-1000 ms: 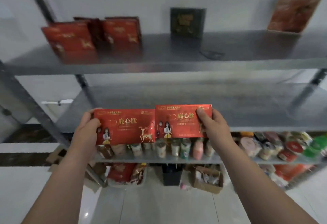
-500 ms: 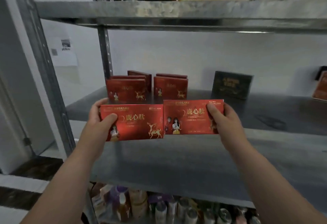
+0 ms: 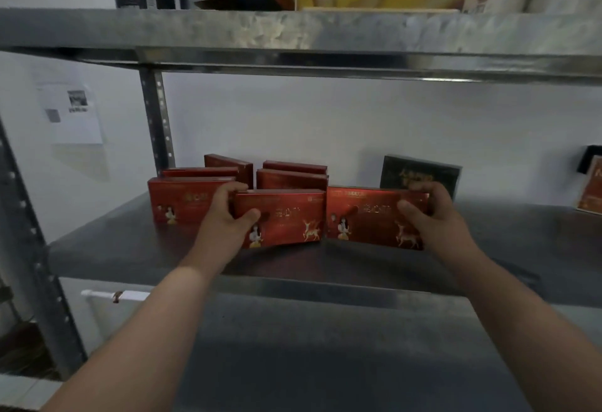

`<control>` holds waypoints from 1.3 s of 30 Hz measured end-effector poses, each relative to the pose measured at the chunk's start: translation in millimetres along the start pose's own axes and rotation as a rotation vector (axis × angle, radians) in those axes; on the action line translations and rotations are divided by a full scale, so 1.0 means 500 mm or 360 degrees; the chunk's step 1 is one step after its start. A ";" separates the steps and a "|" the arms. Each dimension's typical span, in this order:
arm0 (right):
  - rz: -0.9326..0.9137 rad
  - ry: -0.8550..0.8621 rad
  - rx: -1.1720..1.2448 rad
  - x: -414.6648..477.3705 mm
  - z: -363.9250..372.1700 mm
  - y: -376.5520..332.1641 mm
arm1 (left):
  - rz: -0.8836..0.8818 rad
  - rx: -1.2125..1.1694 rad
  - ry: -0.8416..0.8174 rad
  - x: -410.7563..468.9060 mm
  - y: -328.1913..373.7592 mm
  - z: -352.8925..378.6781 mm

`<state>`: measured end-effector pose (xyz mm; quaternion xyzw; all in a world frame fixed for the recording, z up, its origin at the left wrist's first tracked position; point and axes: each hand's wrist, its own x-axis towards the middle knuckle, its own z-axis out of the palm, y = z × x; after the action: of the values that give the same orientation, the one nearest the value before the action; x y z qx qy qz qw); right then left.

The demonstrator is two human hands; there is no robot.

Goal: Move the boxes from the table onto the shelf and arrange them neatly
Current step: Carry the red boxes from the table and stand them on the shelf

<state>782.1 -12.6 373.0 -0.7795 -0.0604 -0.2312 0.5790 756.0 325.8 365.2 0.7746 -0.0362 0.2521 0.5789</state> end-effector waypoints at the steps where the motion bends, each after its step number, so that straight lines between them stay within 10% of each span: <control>1: -0.0003 -0.0037 -0.0051 0.019 -0.010 0.012 | 0.0001 0.0063 0.0001 0.016 -0.002 0.015; 17: -0.0583 -0.0443 -0.1570 0.210 -0.031 0.100 | 0.0870 0.1942 -0.0024 0.109 -0.039 0.133; 39: -0.0456 -0.0303 -0.1798 0.260 0.075 0.116 | 0.0953 0.1685 0.0151 0.104 -0.050 0.152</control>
<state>929.2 -19.0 369.8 -0.9685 -0.0843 -0.2324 0.0293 836.3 276.4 350.2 0.9013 -0.0964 0.4219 0.0200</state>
